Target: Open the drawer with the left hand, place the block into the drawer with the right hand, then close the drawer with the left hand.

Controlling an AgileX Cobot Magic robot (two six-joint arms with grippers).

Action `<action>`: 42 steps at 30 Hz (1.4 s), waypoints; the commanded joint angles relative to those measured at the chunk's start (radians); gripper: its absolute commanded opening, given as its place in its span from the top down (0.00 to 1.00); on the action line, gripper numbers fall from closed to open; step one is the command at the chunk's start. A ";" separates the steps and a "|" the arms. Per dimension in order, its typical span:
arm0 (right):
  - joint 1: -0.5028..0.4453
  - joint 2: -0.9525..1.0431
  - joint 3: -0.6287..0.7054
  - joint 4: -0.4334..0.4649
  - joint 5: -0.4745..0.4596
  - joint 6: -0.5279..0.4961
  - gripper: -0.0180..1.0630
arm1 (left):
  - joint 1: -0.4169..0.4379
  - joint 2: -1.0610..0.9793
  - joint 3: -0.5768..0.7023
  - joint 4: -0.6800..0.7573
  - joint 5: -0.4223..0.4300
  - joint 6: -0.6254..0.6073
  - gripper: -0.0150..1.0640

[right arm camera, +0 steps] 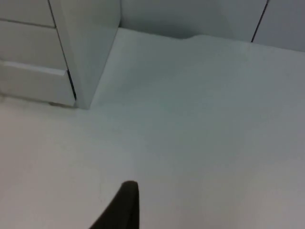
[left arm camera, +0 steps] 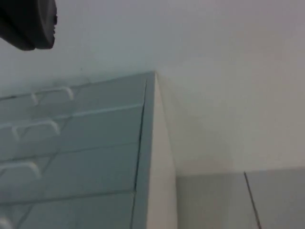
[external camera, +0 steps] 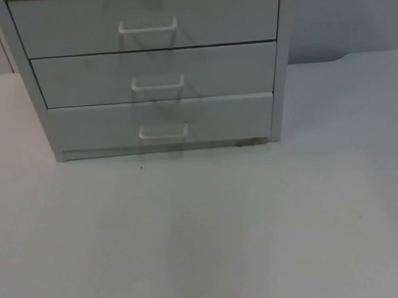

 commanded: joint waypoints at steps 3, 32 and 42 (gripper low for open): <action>-0.005 -0.106 -0.009 0.063 0.015 -0.014 0.01 | -0.019 -0.168 0.004 -0.019 -0.011 -0.025 0.99; -0.005 -0.609 0.088 0.194 0.415 -0.142 0.01 | -0.017 -0.693 0.017 0.232 0.352 -0.235 0.99; -0.005 -0.609 0.177 -0.009 0.387 0.066 0.01 | -0.017 -0.693 0.190 0.211 0.342 -0.240 0.99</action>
